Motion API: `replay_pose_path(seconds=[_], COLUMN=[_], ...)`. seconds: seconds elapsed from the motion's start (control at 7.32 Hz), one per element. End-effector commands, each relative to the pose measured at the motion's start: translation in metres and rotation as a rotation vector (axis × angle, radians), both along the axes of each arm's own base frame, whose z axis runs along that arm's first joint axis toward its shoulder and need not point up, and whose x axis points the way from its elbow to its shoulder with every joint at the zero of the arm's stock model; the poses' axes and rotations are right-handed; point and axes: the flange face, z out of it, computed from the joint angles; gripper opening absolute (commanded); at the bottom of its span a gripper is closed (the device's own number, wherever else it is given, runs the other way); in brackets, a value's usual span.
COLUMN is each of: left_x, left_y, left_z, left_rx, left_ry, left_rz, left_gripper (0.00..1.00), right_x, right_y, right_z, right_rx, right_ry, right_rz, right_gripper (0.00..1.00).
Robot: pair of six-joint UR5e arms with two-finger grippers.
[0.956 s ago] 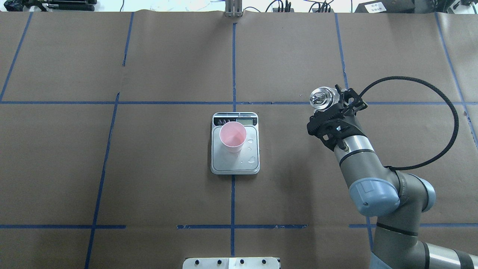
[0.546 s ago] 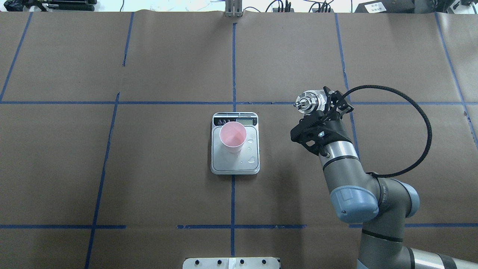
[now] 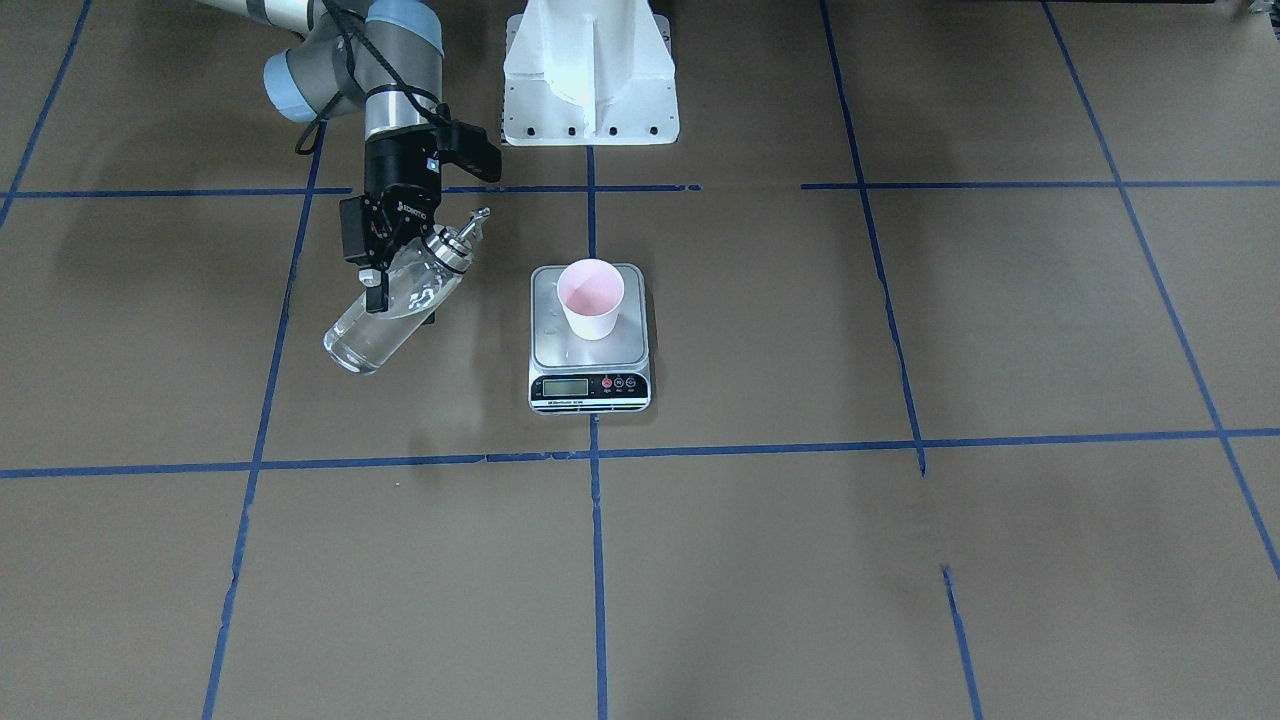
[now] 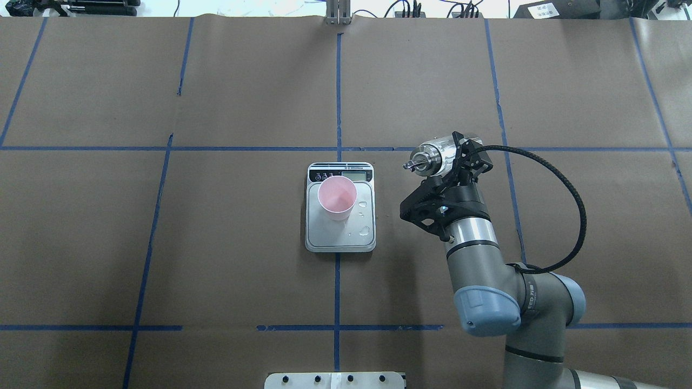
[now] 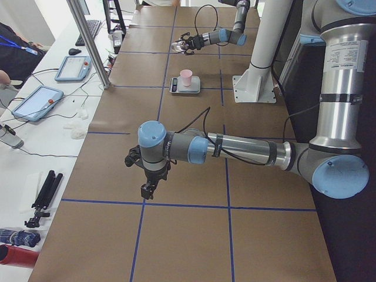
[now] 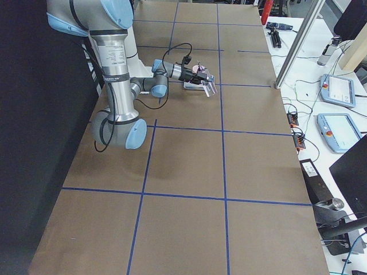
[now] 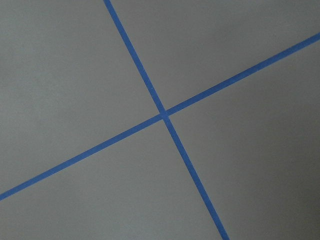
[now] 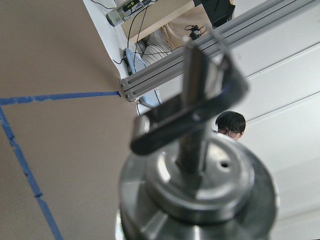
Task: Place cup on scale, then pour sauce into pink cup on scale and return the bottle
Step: 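Tilt the bottle spout down over the pink cup with the right gripper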
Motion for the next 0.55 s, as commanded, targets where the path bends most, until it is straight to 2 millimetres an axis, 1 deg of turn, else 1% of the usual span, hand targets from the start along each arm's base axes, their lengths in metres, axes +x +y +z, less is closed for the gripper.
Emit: replay_pose_path(seconds=[0.0, 0.14, 0.27, 0.41], left_x=[0.0, 0.0, 0.0, 0.0], left_y=[-0.001, -0.001, -0.003, -0.003], left_z=[0.004, 0.005, 0.004, 0.006], left_rx=[-0.005, -0.006, -0.005, -0.007], left_ry=[-0.001, -0.001, 0.0, -0.001], left_rz=[0.0, 0.001, 0.002, 0.002], left_gripper=[1.0, 1.0, 1.0, 1.0], right_x=[-0.022, -0.032, -0.034, -0.033], right_y=[-0.002, -0.004, -0.004, -0.005], right_z=[-0.013, -0.014, -0.011, -0.012], right_rx=[0.007, 0.009, 0.02, 0.039], right_ry=[0.097, 0.154, 0.224, 0.313], right_rz=[0.015, 0.02, 0.022, 0.019], right_gripper=[0.0, 0.0, 0.0, 0.0])
